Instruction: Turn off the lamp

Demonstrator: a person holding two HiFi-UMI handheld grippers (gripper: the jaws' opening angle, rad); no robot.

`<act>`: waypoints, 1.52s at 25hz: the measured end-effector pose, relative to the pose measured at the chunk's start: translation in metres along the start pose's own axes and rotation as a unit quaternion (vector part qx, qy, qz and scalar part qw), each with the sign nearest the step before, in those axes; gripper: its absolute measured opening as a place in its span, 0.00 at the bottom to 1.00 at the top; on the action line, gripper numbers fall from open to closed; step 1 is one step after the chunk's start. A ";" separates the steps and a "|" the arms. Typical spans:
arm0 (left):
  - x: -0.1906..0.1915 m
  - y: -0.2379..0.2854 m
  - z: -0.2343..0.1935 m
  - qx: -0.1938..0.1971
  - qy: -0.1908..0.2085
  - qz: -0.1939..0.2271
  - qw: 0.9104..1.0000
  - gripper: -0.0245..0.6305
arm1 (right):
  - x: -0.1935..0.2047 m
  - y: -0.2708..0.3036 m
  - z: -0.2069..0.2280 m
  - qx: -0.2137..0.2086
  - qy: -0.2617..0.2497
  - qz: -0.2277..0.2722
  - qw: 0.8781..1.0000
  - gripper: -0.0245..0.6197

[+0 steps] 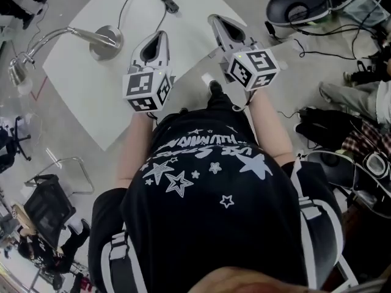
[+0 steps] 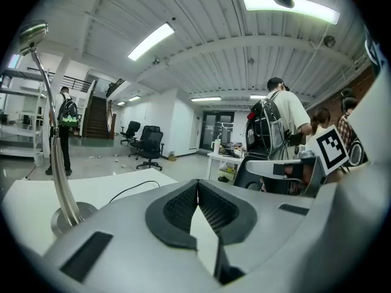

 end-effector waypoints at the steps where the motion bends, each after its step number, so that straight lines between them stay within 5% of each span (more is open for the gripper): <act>1: -0.001 0.005 -0.001 -0.008 -0.002 0.001 1.000 0.05 | -0.003 0.005 0.005 -0.007 -0.002 -0.002 1.000 0.05; 22: 0.003 0.072 0.008 -0.167 -0.029 -0.005 0.986 0.06 | -0.006 0.078 0.065 -0.162 -0.024 -0.069 0.984 0.05; 38: 0.029 0.096 0.011 -0.183 -0.064 -0.040 0.980 0.06 | 0.009 0.083 0.071 -0.187 -0.031 -0.096 0.977 0.05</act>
Point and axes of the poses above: the fingertips, and each gripper's own axes: y forward along the fingers, z to its right, x out of its underside, the point moved 5 cm from there along -y, backward along the fingers, and after that the axes turned 13 degrees about x, right-handed, at the moved point
